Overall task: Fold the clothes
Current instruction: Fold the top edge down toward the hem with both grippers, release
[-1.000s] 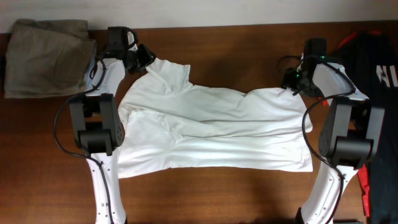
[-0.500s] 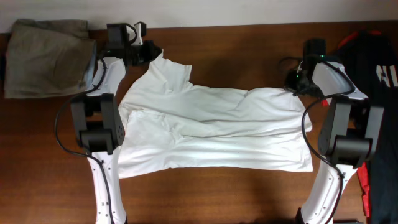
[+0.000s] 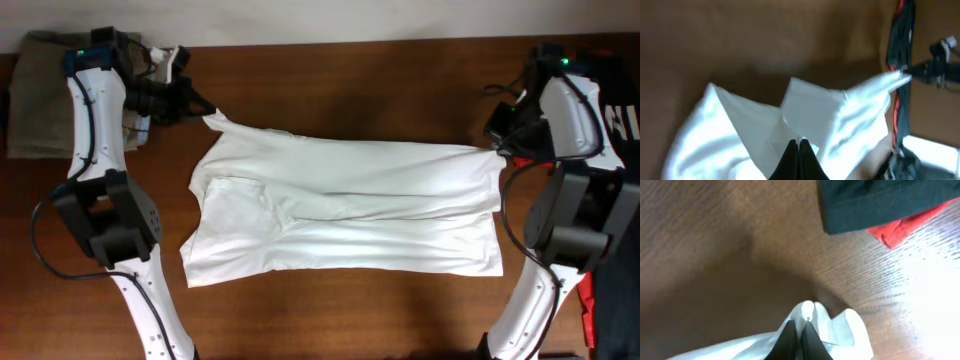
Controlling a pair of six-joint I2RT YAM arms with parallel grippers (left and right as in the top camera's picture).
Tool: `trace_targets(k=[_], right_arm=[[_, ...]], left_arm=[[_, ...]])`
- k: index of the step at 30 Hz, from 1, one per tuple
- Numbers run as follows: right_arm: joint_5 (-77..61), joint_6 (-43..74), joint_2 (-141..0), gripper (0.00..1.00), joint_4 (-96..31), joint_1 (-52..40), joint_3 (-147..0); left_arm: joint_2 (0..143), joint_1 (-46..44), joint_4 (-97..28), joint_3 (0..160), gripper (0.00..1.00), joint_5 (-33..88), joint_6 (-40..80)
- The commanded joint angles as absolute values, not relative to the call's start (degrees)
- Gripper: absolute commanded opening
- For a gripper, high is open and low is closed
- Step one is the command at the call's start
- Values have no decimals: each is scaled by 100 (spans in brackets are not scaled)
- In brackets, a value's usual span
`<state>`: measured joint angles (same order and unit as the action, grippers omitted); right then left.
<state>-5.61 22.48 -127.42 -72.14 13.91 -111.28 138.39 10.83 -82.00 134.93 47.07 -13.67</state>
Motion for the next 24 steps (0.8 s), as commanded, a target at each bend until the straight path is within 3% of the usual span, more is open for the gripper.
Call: trace_targets(k=[1,3,12,15,21,24], right_arm=[[-993,2322,-12656,4,-7658,1466,-11275],[-991,2261,-12599,4,-7926,1476,-11275],[-683,1992,-11911,4,-8991,1422,-11273],[56,1994,-11496,4,-9240,1463,-11163],[318,1977,-11445,4,-9389,1503,-10156],[370,1979,-11445,4,-9172,1509,-9389]], left_arm=[[13716,1002,-8965,13548,0,4711,-2324],[13697,972,-9675,13469,0,4512,-2639],[12689,519,-9673,12029,0,3811,-2471],[12108,624,-9644,11107,0,3660,-2473],[11917,991,-8315,8674,0,3706,-1863],[11917,1111,-8221,8381,0,3586,-1780]])
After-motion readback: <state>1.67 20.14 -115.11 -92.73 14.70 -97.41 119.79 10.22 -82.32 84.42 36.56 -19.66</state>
